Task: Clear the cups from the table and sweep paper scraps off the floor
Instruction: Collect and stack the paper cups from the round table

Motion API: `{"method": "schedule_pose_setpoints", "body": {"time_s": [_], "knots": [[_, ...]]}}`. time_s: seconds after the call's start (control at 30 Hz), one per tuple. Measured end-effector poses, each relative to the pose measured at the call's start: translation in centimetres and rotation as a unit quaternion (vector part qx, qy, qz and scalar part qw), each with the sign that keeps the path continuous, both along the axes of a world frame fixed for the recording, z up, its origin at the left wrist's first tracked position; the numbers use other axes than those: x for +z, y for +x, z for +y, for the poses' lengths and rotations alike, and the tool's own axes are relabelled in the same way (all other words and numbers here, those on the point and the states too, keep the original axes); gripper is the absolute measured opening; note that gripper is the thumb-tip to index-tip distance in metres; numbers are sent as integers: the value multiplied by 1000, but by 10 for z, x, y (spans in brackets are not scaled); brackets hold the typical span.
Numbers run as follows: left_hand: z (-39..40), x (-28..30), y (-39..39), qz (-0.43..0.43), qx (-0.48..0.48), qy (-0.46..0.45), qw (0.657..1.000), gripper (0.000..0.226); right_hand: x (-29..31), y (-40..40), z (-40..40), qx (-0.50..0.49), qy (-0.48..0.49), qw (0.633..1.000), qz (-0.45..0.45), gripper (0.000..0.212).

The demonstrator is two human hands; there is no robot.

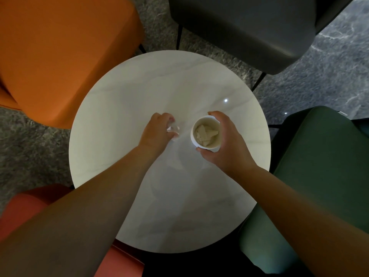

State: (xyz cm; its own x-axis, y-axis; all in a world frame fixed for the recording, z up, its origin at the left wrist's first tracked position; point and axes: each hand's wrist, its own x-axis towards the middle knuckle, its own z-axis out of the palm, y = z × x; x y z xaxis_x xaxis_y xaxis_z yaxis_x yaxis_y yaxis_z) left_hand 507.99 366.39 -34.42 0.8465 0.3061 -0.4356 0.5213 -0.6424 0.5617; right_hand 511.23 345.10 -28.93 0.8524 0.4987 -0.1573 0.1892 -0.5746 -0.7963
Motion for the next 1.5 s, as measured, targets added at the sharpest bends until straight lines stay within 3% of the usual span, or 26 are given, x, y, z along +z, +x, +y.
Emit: {"method": "schedule_pose_setpoints", "body": {"time_s": [0.3, 0.4, 0.47, 0.57, 0.73, 0.97, 1.13, 1.5], "knots": [[-4, 0, -5, 1, 19, 20, 1000, 10, 0, 2, -1, 4, 8, 1000, 8, 85], [-6, 19, -8, -38, 127, -32, 991, 6, 1, 2, -1, 8, 10, 1000, 13, 84], [-12, 40, -10, -83, 196, -81, 974, 14, 3, 3, -1, 10, 8, 1000, 16, 84], [-25, 74, -12, -154, 239, -137, 949, 14, 4, 3, 0, 8, 10, 1000, 23, 85], [-58, 105, -17, -186, 185, -170, 950, 12, 6, 2, 1, 4, 10, 999, 33, 86], [-60, 109, -19, -195, 118, -126, 965, 16, 3, 4, 0, 19, -2, 1000, 22, 92], [-39, 97, -35, -176, 150, -62, 971, 13, 2, 5, -2, 38, -10, 999, 3, 91], [-17, 69, -127, -30, 144, 24, 989, 13, 10, 6, -1, 93, -64, 993, -20, 94]]}}
